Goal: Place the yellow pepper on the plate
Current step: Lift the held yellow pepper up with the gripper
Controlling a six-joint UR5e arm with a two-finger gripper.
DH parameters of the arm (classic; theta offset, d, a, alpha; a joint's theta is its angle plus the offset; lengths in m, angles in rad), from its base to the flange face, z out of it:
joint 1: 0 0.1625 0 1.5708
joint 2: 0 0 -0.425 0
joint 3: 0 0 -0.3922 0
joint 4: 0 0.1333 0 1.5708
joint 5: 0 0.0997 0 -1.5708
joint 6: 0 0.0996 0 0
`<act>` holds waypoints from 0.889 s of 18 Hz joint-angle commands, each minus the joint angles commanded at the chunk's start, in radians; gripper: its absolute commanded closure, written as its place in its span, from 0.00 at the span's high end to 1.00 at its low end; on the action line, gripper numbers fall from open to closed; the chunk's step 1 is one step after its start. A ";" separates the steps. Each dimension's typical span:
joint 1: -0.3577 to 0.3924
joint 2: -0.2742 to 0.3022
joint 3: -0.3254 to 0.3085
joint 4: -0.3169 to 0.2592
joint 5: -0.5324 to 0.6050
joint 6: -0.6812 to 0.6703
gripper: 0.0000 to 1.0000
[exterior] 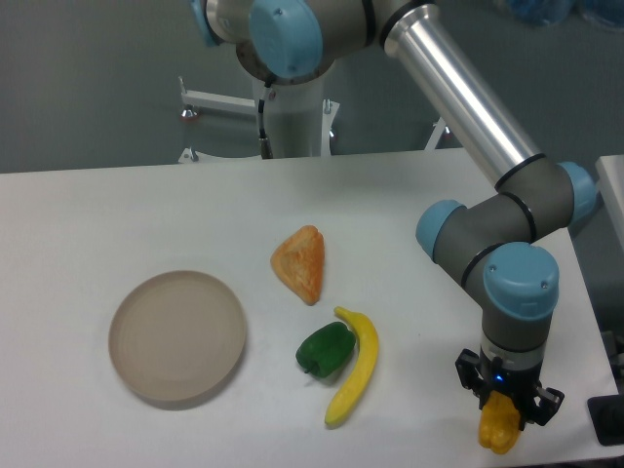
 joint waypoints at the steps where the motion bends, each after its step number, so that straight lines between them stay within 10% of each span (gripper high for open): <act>1: -0.002 0.002 -0.002 0.000 0.003 -0.002 0.52; 11: -0.017 0.083 -0.092 -0.020 0.000 -0.041 0.52; 16: -0.018 0.227 -0.204 -0.123 -0.044 -0.196 0.52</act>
